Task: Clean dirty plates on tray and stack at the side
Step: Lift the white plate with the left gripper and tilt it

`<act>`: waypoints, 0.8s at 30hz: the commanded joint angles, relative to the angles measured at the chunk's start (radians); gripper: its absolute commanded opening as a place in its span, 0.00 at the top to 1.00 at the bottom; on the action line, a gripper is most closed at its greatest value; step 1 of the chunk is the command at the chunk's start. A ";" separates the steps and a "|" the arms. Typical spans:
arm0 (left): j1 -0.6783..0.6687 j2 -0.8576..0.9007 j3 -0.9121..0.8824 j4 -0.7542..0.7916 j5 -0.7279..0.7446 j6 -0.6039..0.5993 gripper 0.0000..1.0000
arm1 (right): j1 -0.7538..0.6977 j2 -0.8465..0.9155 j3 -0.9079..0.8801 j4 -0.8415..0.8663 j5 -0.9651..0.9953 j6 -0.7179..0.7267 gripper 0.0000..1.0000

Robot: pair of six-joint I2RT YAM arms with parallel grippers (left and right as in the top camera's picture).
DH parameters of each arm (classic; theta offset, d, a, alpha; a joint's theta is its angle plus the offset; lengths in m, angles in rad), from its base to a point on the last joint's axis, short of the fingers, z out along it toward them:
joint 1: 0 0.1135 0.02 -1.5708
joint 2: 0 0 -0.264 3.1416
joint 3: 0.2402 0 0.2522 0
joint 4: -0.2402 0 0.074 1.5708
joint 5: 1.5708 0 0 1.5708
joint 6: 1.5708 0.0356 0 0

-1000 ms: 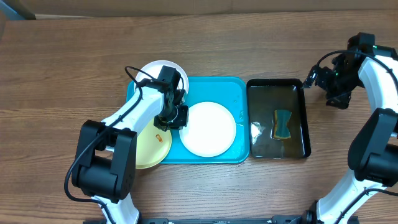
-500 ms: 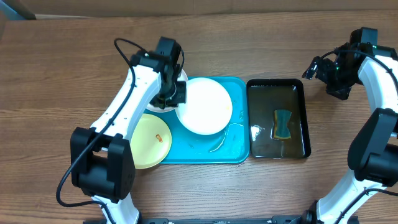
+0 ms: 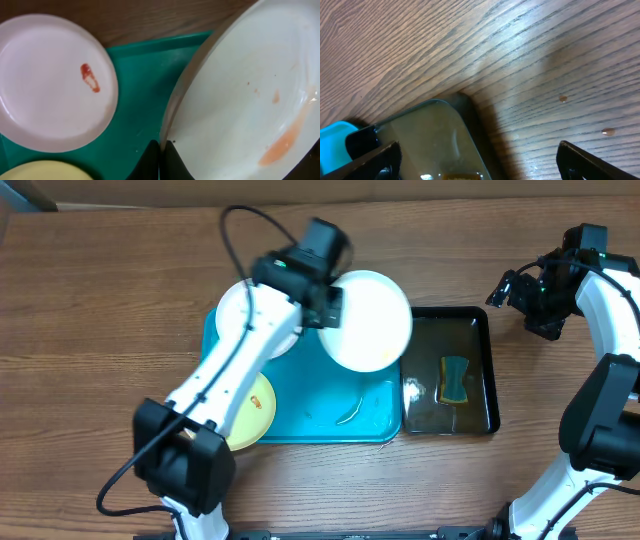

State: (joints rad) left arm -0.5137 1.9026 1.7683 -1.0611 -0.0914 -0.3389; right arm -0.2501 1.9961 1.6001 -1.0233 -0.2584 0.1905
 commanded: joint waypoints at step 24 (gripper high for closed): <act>-0.623 -0.006 0.026 0.279 -1.158 0.206 0.96 | -0.005 -0.025 0.024 0.003 -0.005 0.004 0.00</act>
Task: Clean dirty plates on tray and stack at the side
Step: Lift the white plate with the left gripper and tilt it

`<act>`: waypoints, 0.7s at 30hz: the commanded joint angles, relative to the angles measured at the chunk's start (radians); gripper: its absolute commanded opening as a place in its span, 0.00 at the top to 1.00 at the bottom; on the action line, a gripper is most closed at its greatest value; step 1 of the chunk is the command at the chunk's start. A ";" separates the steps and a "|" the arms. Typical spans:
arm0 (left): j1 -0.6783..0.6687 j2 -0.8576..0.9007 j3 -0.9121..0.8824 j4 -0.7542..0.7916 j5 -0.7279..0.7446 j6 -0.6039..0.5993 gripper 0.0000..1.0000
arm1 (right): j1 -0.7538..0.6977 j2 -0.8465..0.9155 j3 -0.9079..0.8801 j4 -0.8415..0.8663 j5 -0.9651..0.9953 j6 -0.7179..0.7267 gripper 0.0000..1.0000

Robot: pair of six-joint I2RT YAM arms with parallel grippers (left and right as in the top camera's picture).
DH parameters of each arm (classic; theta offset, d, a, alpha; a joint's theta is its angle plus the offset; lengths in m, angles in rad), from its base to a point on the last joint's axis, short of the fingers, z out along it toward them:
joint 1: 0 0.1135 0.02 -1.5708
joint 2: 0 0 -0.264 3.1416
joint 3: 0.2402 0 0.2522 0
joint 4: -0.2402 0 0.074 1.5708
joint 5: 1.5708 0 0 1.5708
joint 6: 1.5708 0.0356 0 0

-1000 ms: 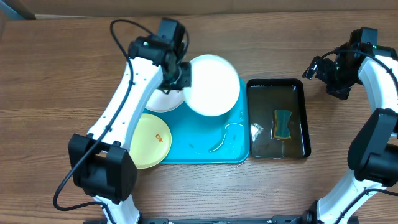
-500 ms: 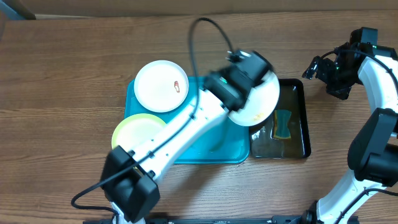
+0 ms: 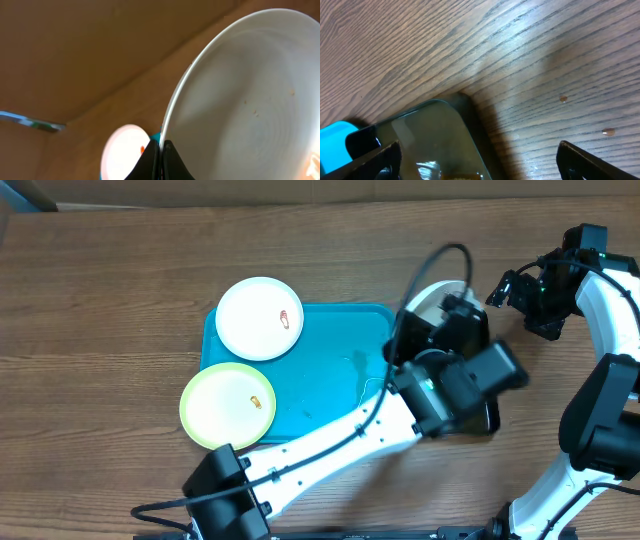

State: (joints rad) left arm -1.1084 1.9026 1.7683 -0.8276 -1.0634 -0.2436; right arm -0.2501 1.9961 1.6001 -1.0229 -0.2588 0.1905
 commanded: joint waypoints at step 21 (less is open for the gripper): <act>-0.021 -0.006 0.026 0.336 -0.221 0.351 0.96 | -0.005 -0.025 0.024 0.002 -0.005 0.005 0.00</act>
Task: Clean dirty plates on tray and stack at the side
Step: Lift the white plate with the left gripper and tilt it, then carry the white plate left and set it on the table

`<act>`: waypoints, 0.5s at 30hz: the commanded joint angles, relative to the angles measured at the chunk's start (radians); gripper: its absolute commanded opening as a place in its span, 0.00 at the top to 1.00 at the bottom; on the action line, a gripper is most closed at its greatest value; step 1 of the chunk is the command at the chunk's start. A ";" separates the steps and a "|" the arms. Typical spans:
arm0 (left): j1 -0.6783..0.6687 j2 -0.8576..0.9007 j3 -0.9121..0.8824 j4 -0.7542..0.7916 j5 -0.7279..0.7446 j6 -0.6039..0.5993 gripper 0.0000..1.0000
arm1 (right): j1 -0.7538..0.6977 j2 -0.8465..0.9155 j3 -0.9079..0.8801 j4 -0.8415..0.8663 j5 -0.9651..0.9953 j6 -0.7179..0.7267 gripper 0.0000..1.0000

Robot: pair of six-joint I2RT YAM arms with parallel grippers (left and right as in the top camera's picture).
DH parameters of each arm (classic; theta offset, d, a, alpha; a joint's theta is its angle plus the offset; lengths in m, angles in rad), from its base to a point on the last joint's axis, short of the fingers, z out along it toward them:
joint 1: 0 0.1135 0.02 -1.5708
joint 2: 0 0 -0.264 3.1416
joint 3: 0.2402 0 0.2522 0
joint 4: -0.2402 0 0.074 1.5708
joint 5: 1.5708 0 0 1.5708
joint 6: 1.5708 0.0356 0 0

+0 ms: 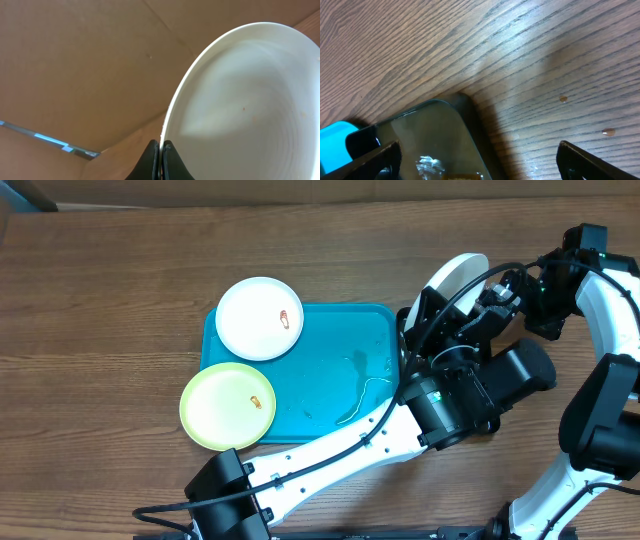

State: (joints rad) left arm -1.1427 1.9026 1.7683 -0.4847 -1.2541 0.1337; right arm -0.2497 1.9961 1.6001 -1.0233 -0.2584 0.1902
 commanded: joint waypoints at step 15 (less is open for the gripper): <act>0.393 -0.007 0.049 -0.370 1.166 -0.465 0.96 | -0.005 -0.025 0.024 0.003 -0.005 0.005 0.00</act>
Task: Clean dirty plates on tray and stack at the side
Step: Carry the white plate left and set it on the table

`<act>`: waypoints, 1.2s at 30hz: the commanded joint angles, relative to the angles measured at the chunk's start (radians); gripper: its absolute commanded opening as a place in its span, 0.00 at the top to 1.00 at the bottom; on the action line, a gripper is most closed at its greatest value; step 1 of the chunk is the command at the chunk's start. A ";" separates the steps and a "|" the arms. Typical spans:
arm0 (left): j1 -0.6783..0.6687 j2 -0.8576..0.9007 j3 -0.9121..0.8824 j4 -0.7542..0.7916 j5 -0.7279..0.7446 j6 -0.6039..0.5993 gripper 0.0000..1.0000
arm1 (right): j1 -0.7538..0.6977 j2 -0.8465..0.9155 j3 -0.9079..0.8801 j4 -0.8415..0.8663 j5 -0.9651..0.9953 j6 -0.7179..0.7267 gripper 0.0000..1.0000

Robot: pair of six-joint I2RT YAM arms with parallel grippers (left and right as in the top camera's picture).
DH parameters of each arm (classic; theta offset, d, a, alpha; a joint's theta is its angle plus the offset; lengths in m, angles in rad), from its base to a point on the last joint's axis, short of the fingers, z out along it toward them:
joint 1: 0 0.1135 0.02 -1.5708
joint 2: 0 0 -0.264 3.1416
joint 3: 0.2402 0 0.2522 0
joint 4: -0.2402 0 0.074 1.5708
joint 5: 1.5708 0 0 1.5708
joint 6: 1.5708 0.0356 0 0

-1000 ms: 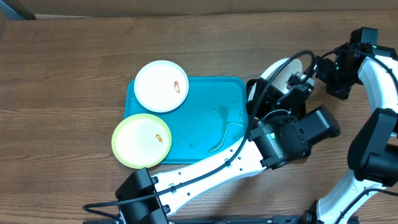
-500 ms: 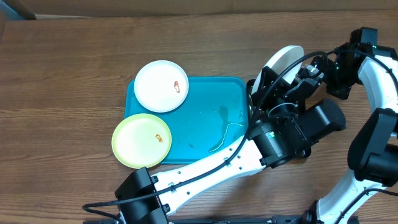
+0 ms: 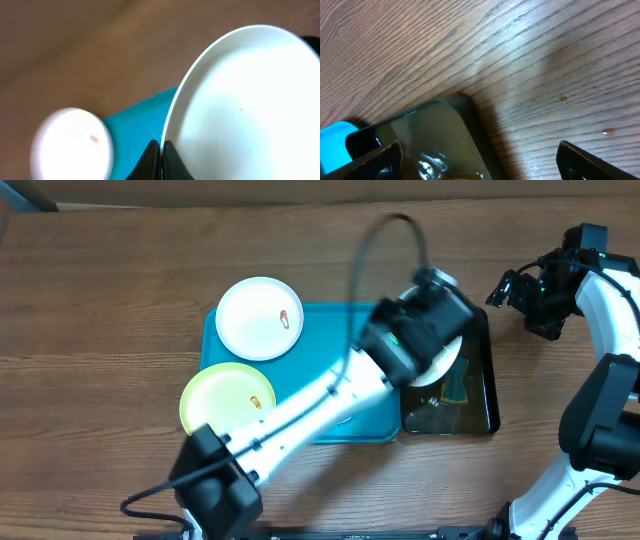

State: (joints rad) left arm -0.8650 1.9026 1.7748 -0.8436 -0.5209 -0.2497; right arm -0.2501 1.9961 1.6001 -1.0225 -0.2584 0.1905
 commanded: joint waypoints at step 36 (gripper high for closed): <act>1.524 -0.006 0.004 -0.436 0.539 -0.159 0.96 | -0.005 -0.025 0.024 0.002 -0.005 0.004 0.00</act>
State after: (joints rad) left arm 0.6674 1.9026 1.7920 -1.2980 0.0685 -0.3817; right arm -0.2497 1.9961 1.6001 -1.0222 -0.2581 0.1905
